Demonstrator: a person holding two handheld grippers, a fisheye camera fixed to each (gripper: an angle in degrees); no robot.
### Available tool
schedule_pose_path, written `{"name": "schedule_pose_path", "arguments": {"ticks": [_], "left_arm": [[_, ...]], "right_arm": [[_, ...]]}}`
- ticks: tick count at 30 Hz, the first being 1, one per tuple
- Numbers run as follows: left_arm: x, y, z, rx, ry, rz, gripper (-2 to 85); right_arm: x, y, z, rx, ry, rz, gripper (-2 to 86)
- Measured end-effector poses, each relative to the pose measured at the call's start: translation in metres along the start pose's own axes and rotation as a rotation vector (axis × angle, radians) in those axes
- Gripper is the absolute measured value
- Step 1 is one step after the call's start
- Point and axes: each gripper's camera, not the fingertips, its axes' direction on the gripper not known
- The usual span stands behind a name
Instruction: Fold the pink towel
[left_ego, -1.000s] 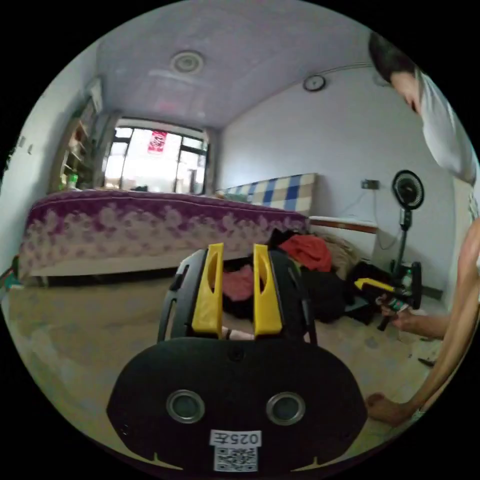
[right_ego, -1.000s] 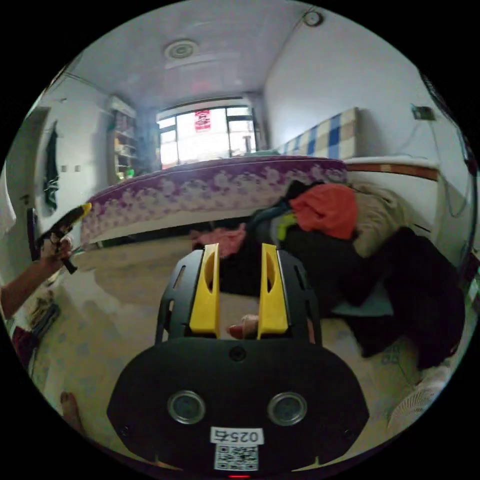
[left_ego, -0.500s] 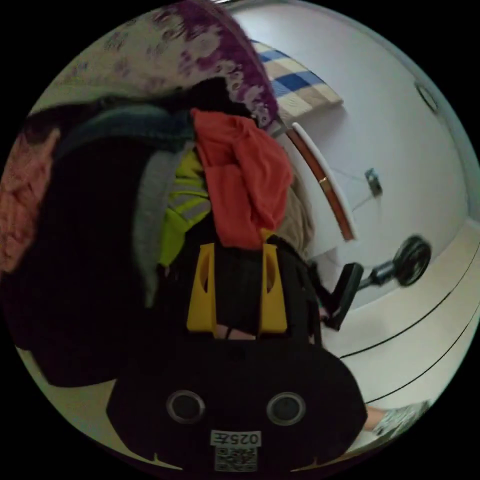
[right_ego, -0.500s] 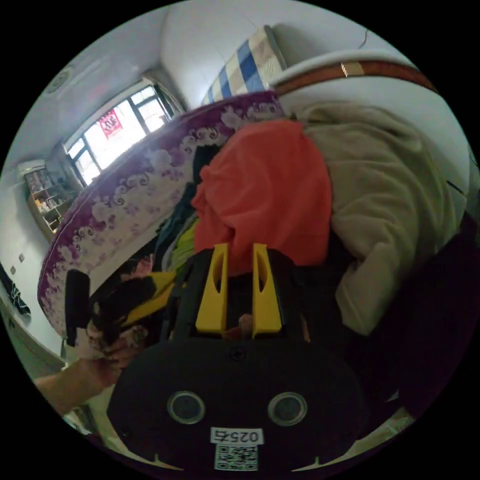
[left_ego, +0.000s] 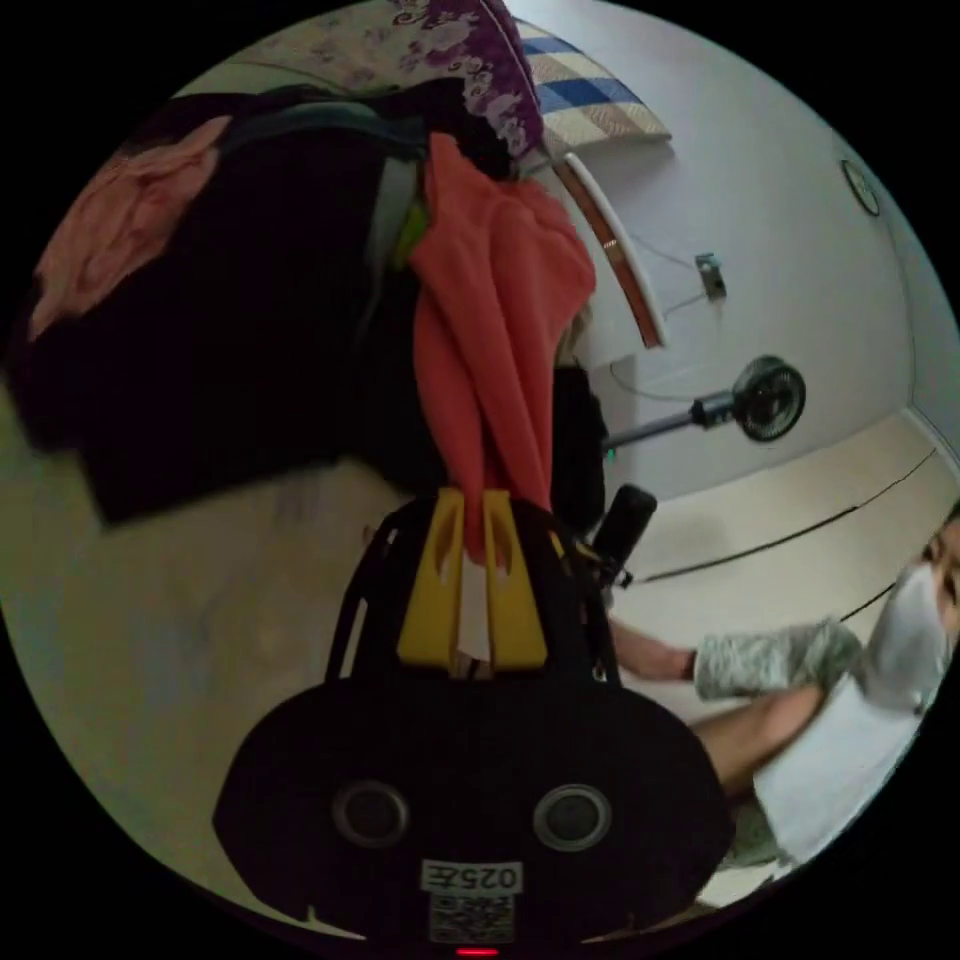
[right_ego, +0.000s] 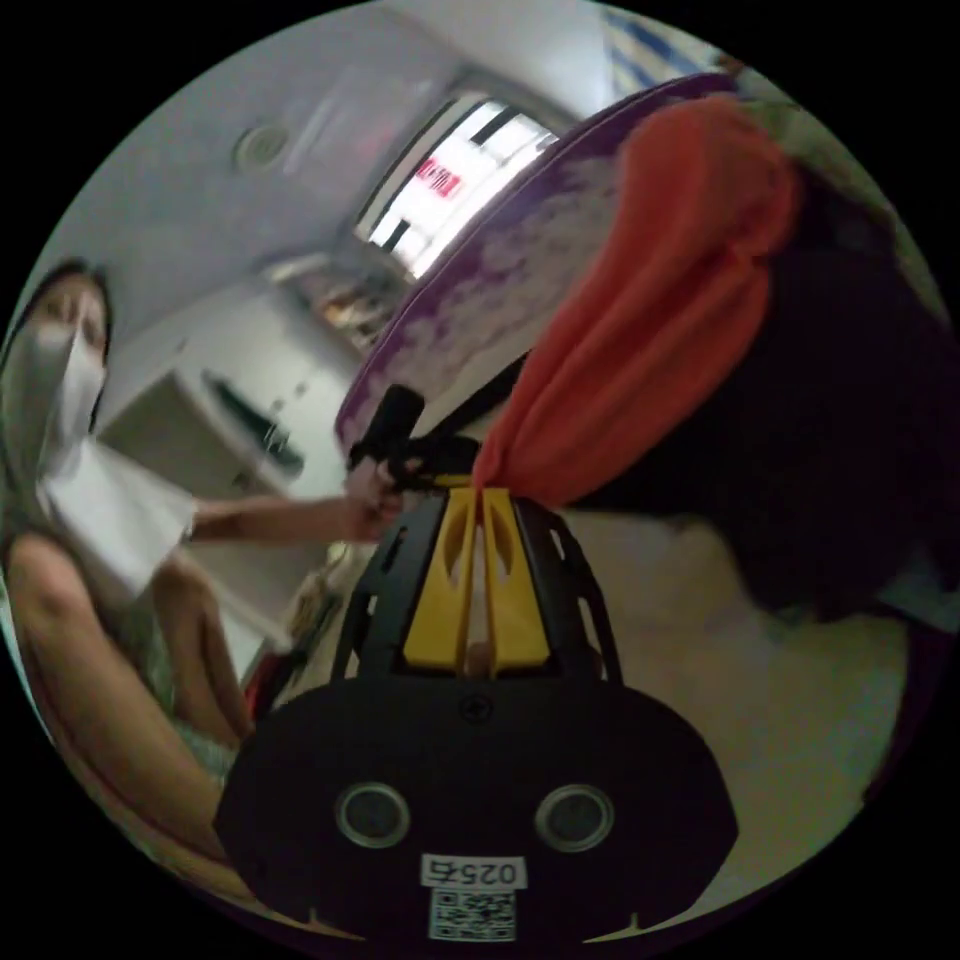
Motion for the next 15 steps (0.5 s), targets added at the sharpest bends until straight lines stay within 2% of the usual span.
{"name": "schedule_pose_path", "arguments": {"ticks": [2,4,5,6,7,8,10,12,15], "left_arm": [[0.003,0.07,-0.034,-0.073,-0.184,0.014,-1.0],[-0.006,0.169,-0.075,-0.166,-0.558,0.014,-0.8],[-0.013,0.194,-0.086,-0.169,-0.573,-0.027,-0.7],[-0.036,0.243,-0.107,-0.132,-0.509,-0.21,-0.1],[-0.057,0.292,-0.125,-0.036,-0.403,-0.377,0.5],[-0.064,0.317,-0.134,0.027,-0.379,-0.437,0.9],[-0.07,0.394,-0.159,0.266,-0.432,-0.545,4.7],[-0.063,0.423,-0.169,0.352,-0.512,-0.602,8.2],[-0.029,0.443,-0.188,0.492,-0.71,-0.599,7.1]], "right_arm": [[-0.049,0.021,0.039,-0.213,-0.088,-0.118,0.1],[-0.106,0.052,0.083,-0.437,-0.129,-0.263,1.5],[-0.117,0.06,0.091,-0.461,-0.129,-0.287,2.2],[-0.133,0.072,0.104,-0.487,-0.14,-0.315,3.4],[-0.143,0.079,0.116,-0.518,-0.16,-0.309,5.0],[-0.146,0.081,0.121,-0.529,-0.172,-0.294,5.8],[-0.152,0.079,0.13,-0.563,-0.176,-0.237,8.4],[-0.157,0.073,0.127,-0.541,-0.122,-0.242,9.4],[-0.161,0.056,0.122,-0.51,0.015,-0.236,11.6]]}}
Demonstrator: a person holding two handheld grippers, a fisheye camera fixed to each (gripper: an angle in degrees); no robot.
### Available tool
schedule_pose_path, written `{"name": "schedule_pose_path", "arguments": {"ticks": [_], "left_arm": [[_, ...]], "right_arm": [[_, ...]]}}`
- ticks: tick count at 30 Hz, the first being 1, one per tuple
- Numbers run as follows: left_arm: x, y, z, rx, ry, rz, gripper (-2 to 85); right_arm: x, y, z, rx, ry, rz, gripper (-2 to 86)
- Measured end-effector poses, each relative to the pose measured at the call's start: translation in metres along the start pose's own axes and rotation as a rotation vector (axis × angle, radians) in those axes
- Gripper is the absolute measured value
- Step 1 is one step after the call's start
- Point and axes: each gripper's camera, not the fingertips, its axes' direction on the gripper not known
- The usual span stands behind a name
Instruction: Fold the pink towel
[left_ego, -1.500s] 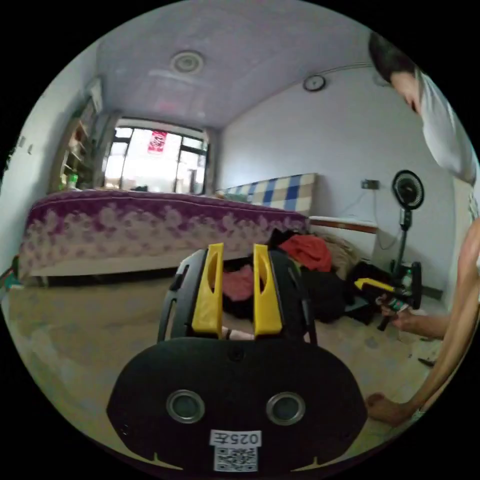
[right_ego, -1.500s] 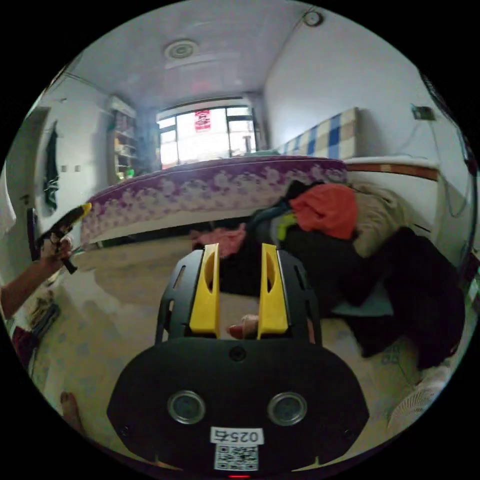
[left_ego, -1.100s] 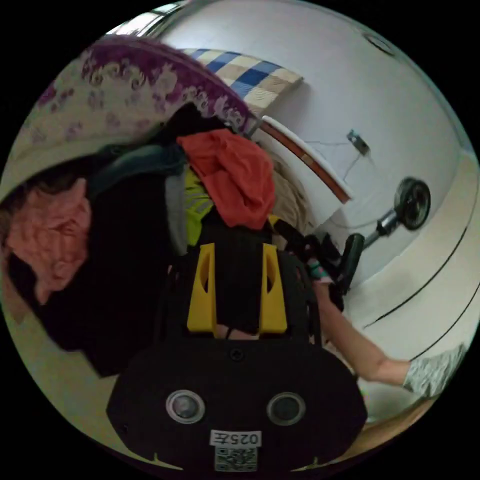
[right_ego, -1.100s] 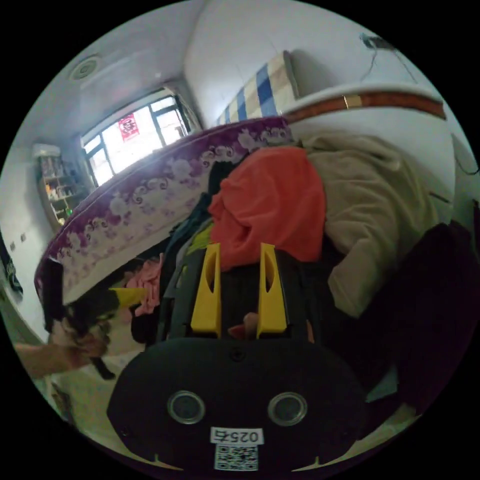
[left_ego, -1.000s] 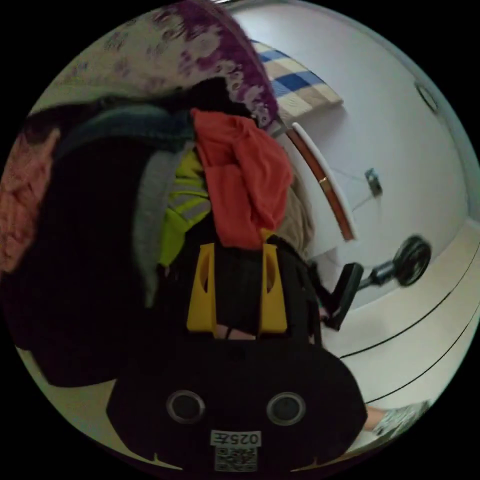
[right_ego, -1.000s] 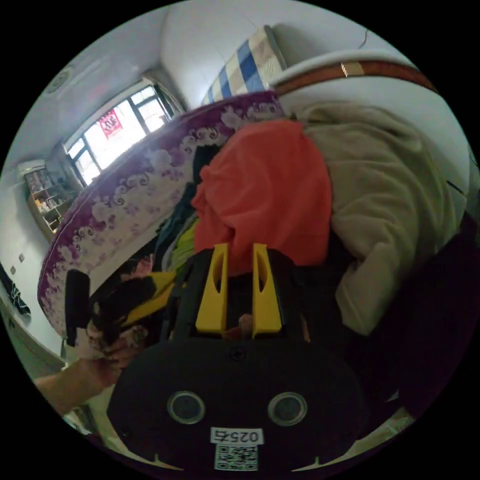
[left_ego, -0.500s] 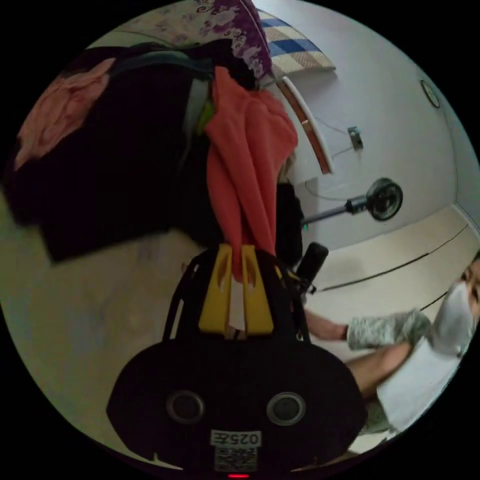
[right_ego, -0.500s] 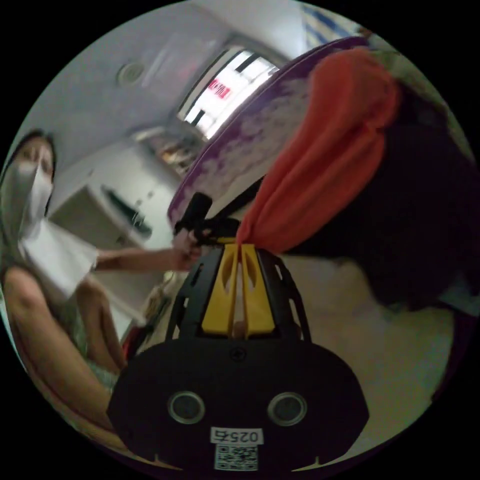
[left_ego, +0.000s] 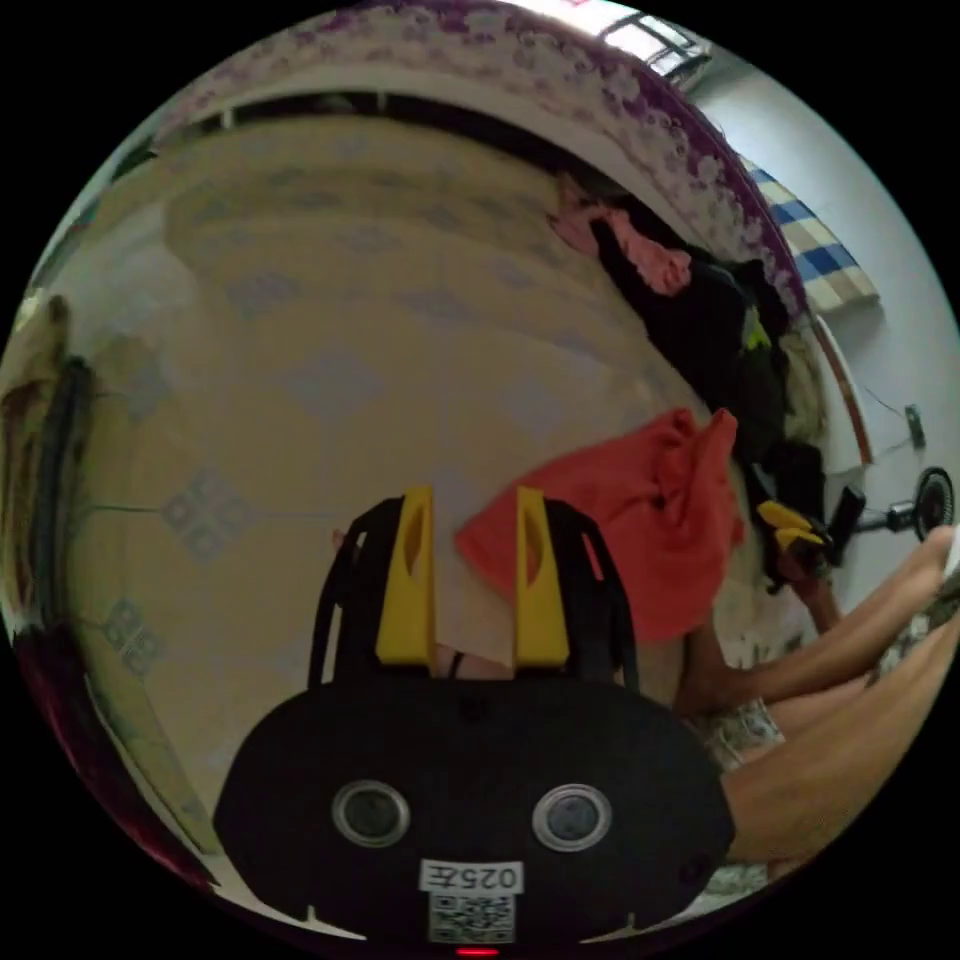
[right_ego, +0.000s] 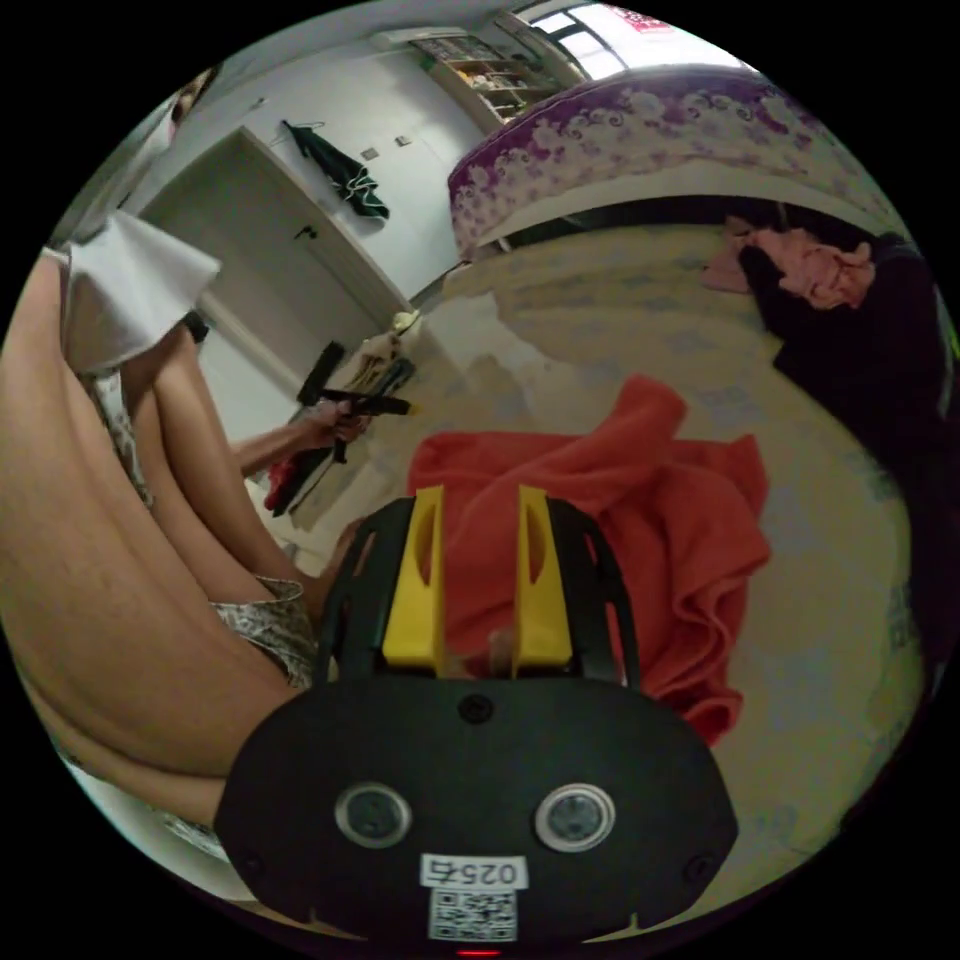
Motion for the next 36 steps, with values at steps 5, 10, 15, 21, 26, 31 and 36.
{"name": "schedule_pose_path", "arguments": {"ticks": [5,10,15,21,26,31,36], "left_arm": [[0.015,0.007,-0.05,0.27,0.243,-0.005,7.5],[0.138,-0.013,0.041,-0.147,0.489,0.42,12.0],[0.176,0.005,0.08,-0.392,0.27,0.679,12.3],[0.133,0.022,0.027,-0.447,0.226,0.784,9.1],[0.124,0.049,0.042,-0.533,0.248,0.824,0.4],[0.086,0.019,-0.034,-0.358,0.145,0.768,-1.4],[0.064,-0.081,-0.177,0.075,0.045,0.685,-1.4]], "right_arm": [[0.013,-0.032,0.012,-0.115,0.284,-0.089,15.1],[0.049,-0.071,0.039,-0.156,0.152,-0.025,16.2],[0.089,-0.086,0.072,-0.235,0.061,0.073,16.9],[0.098,-0.111,0.107,-0.297,-0.127,0.017,15.0],[0.092,-0.116,0.146,-0.45,-0.395,0.041,4.3],[0.074,-0.176,0.074,-0.195,-0.281,-0.016,1.3],[-0.001,-0.267,-0.016,0.148,0.099,-0.277,-0.4]]}}
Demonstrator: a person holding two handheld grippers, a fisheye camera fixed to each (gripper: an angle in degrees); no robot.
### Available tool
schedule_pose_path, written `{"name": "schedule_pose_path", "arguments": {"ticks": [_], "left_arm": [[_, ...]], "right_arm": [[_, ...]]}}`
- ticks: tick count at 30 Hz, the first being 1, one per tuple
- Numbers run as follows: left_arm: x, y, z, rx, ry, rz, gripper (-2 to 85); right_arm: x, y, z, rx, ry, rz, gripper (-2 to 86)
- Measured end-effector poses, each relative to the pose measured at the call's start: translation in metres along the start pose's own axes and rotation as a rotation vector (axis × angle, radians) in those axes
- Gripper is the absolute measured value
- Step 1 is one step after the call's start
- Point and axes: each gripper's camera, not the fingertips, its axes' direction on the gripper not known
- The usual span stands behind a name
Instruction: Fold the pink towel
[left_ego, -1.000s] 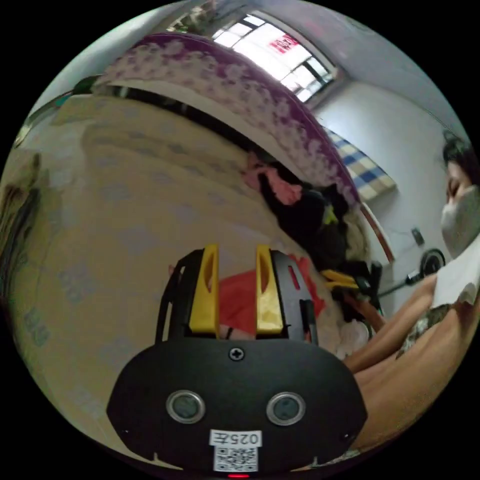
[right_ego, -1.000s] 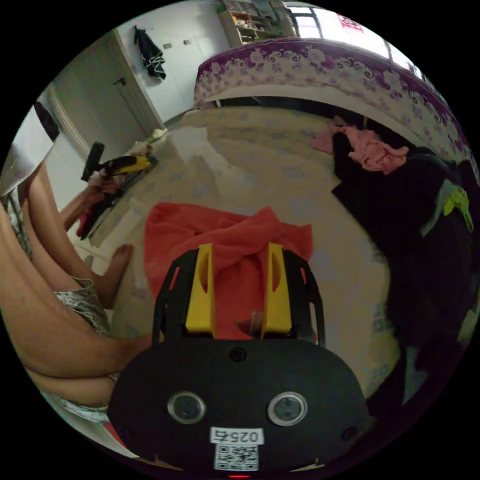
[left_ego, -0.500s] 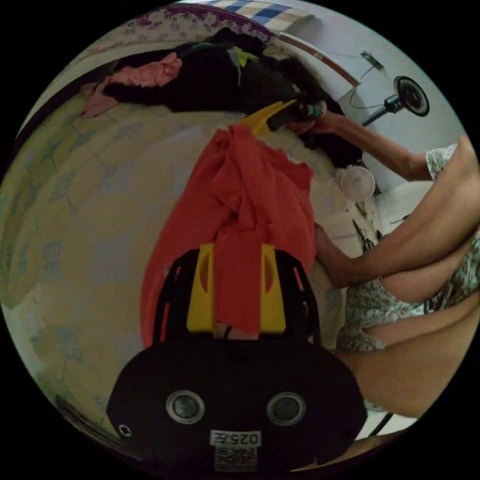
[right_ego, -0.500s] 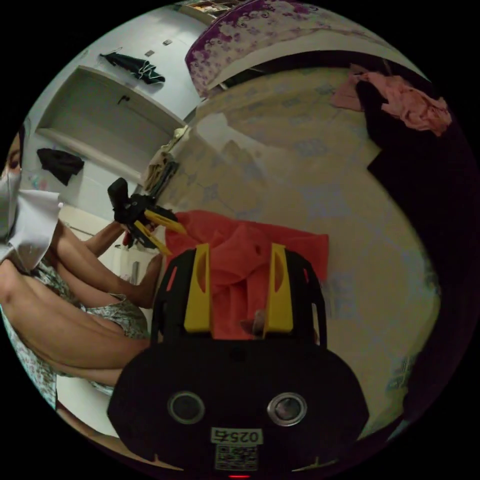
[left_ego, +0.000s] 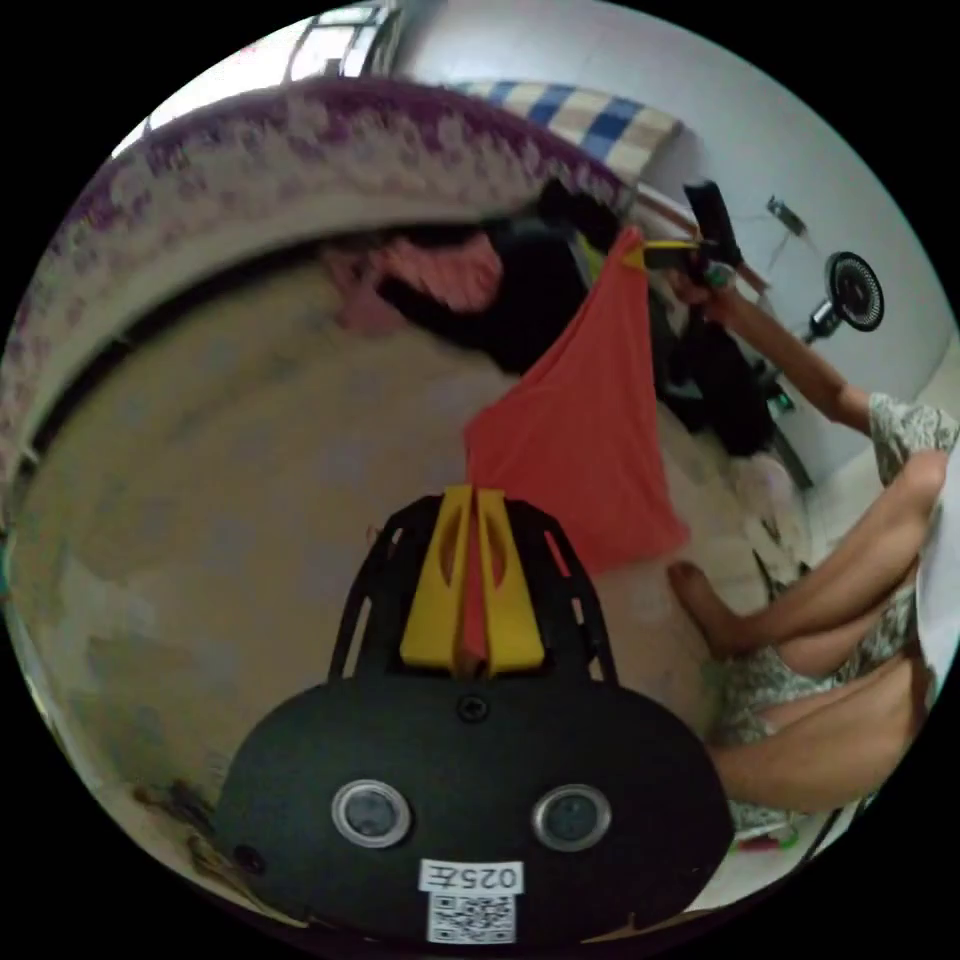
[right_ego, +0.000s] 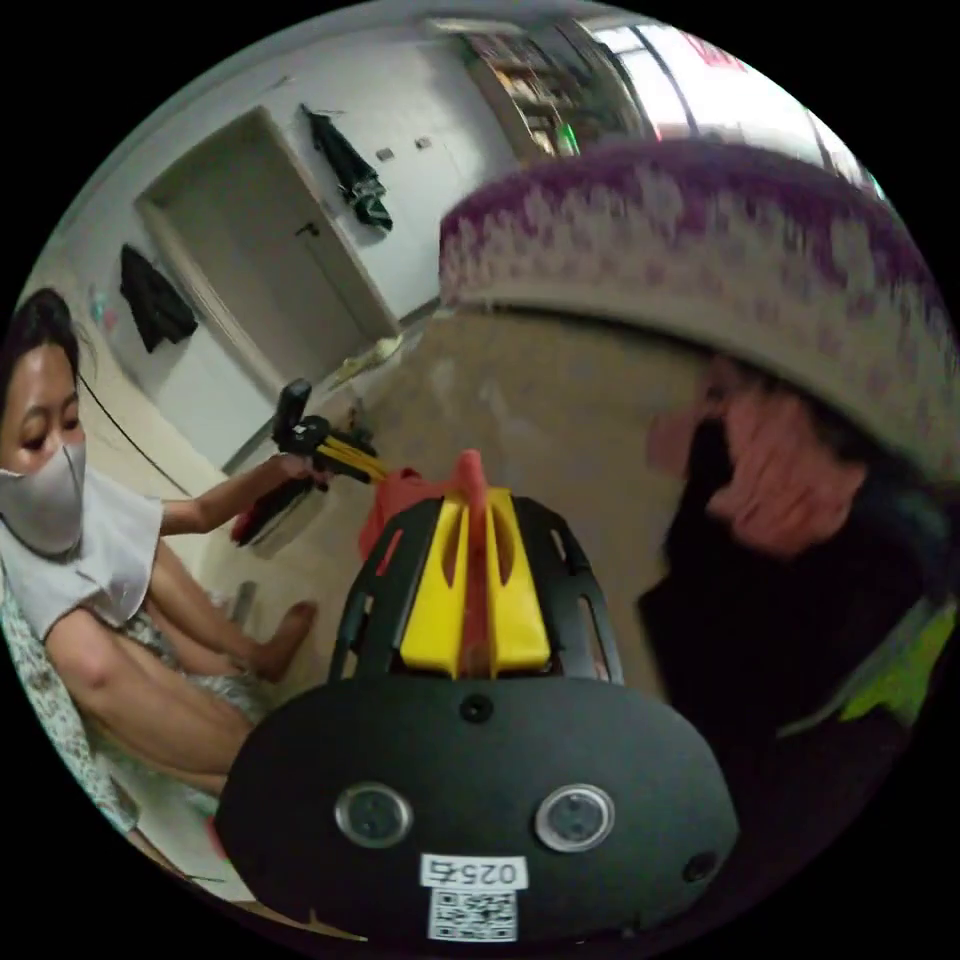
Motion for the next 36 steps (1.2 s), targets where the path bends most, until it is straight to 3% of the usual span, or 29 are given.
{"name": "schedule_pose_path", "arguments": {"ticks": [4,8,15,17,19,23,27,32,36], "left_arm": [[0.016,-0.042,-0.142,0.412,-0.24,0.068,-1.5],[0.035,-0.029,-0.204,0.531,-0.366,0.12,-1.5],[0.02,0.07,-0.141,0.241,-0.325,-0.037,-1.4],[0.01,0.11,-0.102,0.137,-0.235,-0.156,-1.3],[0.005,0.17,-0.048,-0.02,-0.061,-0.308,-1.2],[0.028,0.238,-0.021,-0.113,0.041,-0.49,-1.2],[0.027,0.239,-0.066,-0.052,-0.106,-0.509,0.9],[-0.067,0.202,-0.094,0.079,-0.153,-0.705,4.1],[-0.122,0.184,-0.037,-0.226,-0.049,-0.813,3.3]], "right_arm": [[-0.075,-0.054,-0.082,0.364,0.221,-0.178,-0.5],[-0.112,-0.056,-0.082,0.31,0.297,-0.324,-0.5],[-0.119,0.044,0.065,-0.014,0.292,-0.403,-0.3],[-0.11,0.082,0.106,-0.082,0.238,-0.336,-0.2],[-0.086,0.143,0.16,-0.22,0.198,-0.128,-0.1],[-0.052,0.244,0.208,-0.473,0.292,0.073,0.9],[-0.031,0.299,0.171,-0.324,0.461,0.295,4.5],[-0.005,0.346,0.122,0.001,0.317,0.741,11.5],[-0.036,0.351,0.128,0.094,0.15,0.74,13.5]]}}
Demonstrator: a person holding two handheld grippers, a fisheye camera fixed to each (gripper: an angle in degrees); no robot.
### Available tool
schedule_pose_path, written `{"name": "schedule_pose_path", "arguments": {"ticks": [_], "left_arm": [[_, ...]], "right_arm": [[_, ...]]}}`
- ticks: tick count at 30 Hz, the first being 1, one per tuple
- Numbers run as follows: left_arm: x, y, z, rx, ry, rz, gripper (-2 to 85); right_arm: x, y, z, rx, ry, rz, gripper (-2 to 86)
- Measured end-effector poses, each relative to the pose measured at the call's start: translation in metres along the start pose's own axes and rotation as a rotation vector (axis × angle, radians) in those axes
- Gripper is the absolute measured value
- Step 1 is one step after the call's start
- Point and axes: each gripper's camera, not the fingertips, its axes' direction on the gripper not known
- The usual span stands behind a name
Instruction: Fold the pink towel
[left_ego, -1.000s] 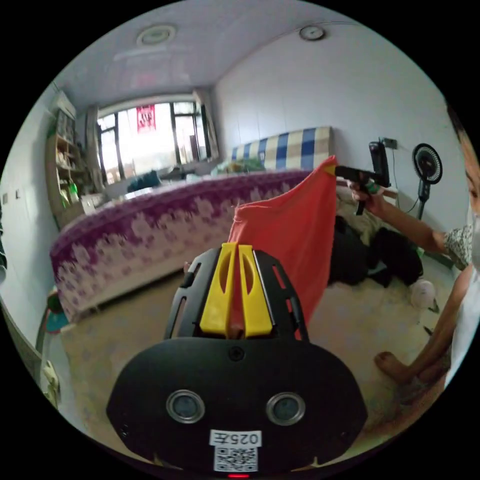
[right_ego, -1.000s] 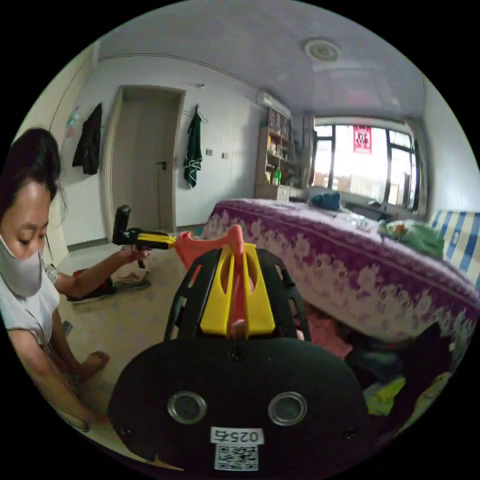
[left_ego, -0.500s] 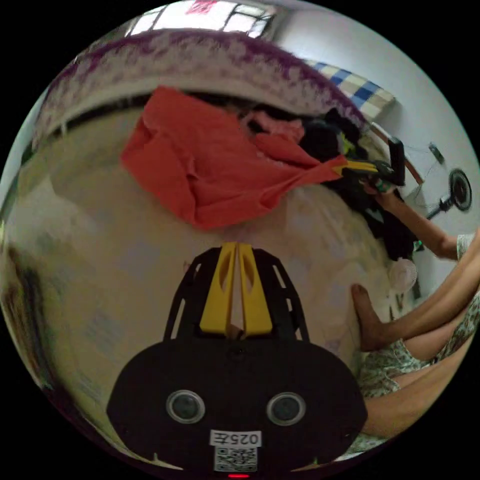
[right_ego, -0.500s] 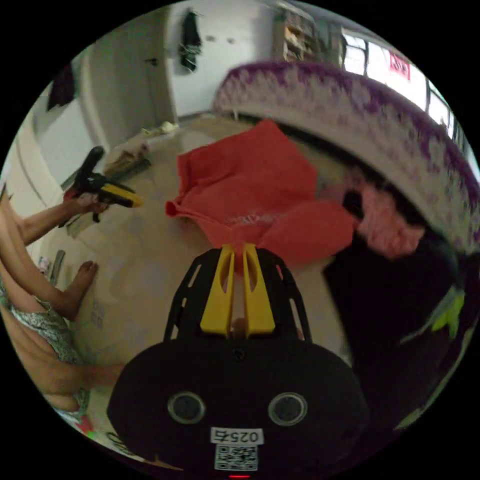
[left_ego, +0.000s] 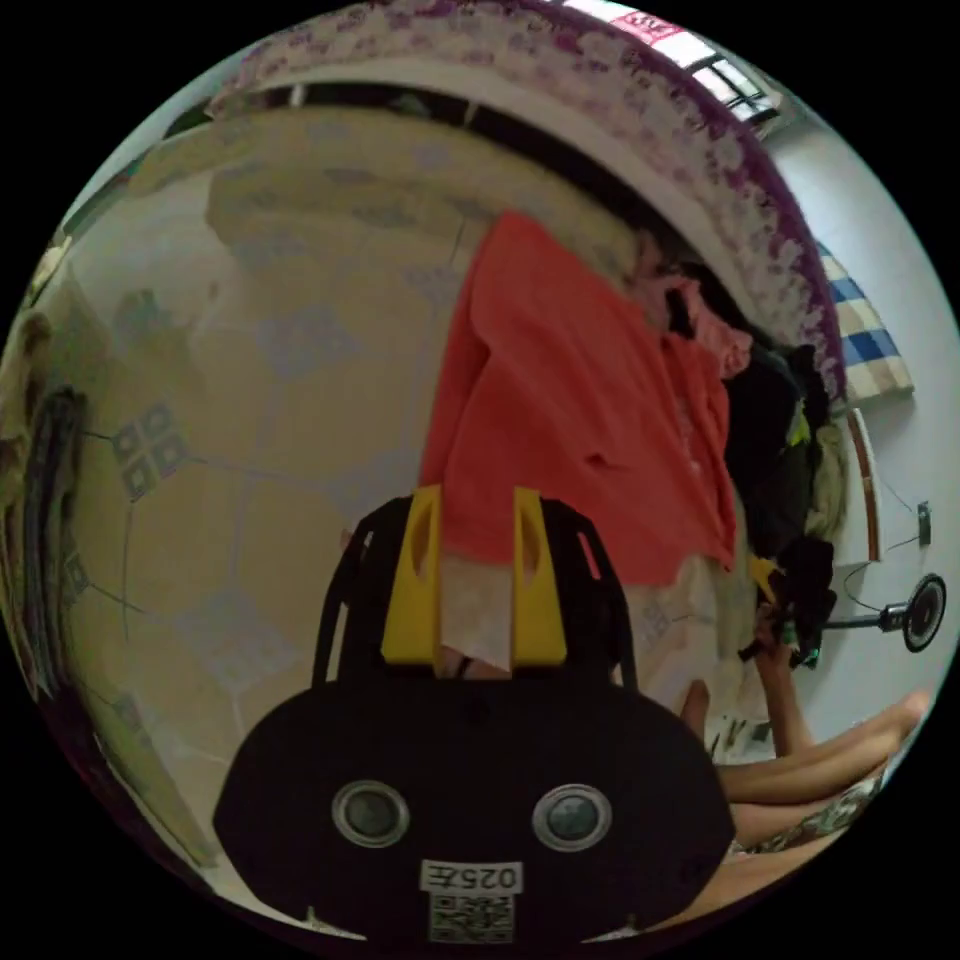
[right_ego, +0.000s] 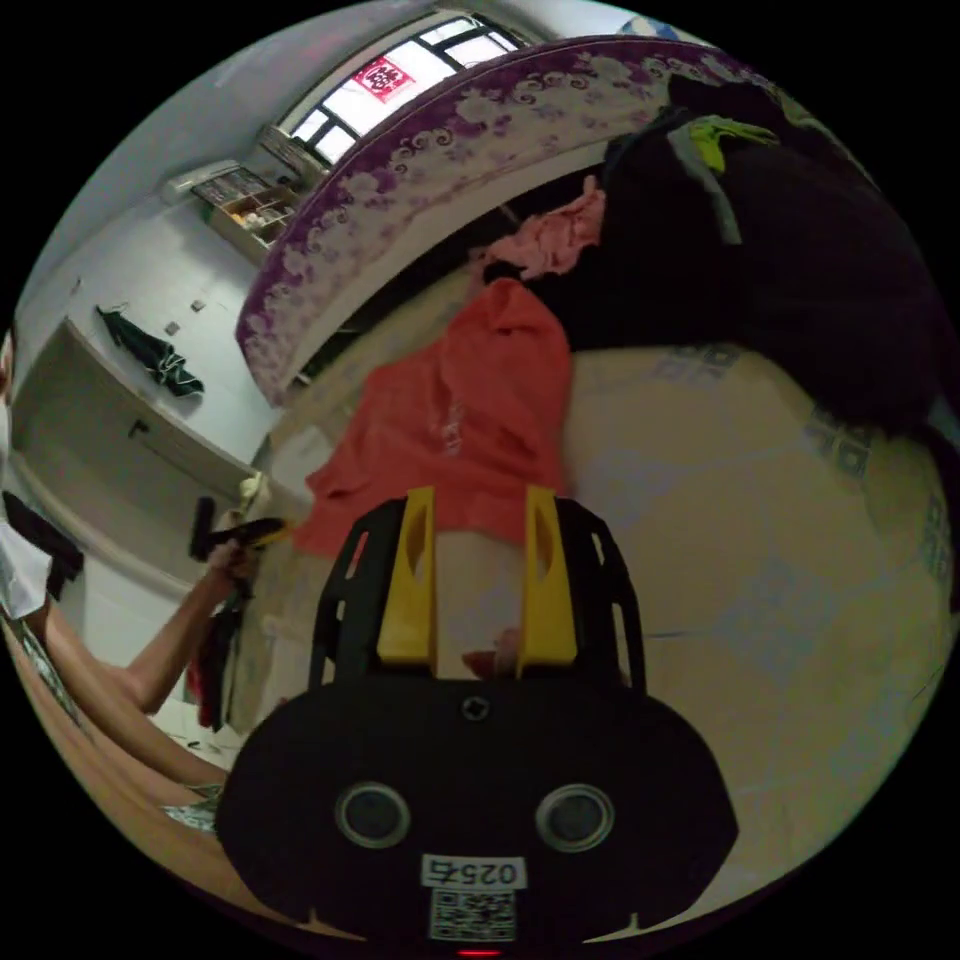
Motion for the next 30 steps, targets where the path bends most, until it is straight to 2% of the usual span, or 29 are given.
{"name": "schedule_pose_path", "arguments": {"ticks": [2,4,8,10,11,13,15,17,19,22,24,27,29,30], "left_arm": [[0.006,-0.001,-0.003,0.015,-0.025,-0.003,0.6],[0.014,0.012,-0.009,-0.04,0.022,-0.062,-0.9],[0.053,0.071,-0.015,-0.116,0.009,-0.06,-1.2],[0.093,0.119,-0.019,-0.193,-0.065,0.055,-0.7],[0.102,0.129,-0.018,-0.233,-0.045,0.088,-0.5],[0.124,0.159,-0.017,-0.419,0.115,0.203,1.2],[0.12,0.165,-0.033,-0.466,0.181,0.166,2.8],[0.102,0.157,-0.07,-0.384,0.195,0.087,3.1],[0.071,0.127,-0.134,-0.172,0.158,0.028,3.4],[0.048,0.068,-0.19,0.067,0.001,0.136,4.0],[0.044,0.021,-0.192,0.068,-0.052,0.258,5.2],[0.041,-0.058,-0.173,0.008,-0.002,0.333,7.6],[0.047,-0.094,-0.152,-0.102,-0.065,0.401,8.2],[0.052,-0.111,-0.135,-0.217,-0.094,0.43,8.9]], "right_arm": [[-0.015,0.008,0.013,-0.064,-0.092,-0.033,13.7],[-0.032,0.016,0.044,-0.232,-0.236,-0.099,13.3],[-0.059,0.038,0.092,-0.508,-0.252,-0.293,13.0],[-0.064,0.046,0.109,-0.641,-0.291,-0.355,13.5],[-0.062,0.047,0.113,-0.675,-0.317,-0.347,13.6],[-0.047,0.047,0.123,-0.818,-0.39,-0.288,13.7],[-0.032,0.043,0.126,-0.899,-0.4,-0.235,13.7],[-0.019,0.037,0.125,-0.963,-0.395,-0.181,13.8],[-0.005,0.029,0.123,-1.044,-0.384,-0.095,14.4],[0.016,0.023,0.124,-1.064,-0.445,0.095,15.8],[0.026,0.024,0.132,-1.078,-0.458,0.168,16.5],[0.033,0.024,0.144,-1.039,-0.506,0.302,16.9],[0.034,0.025,0.15,-1.018,-0.529,0.383,17.1],[0.032,0.023,0.155,-1.009,-0.539,0.397,16.7]]}}
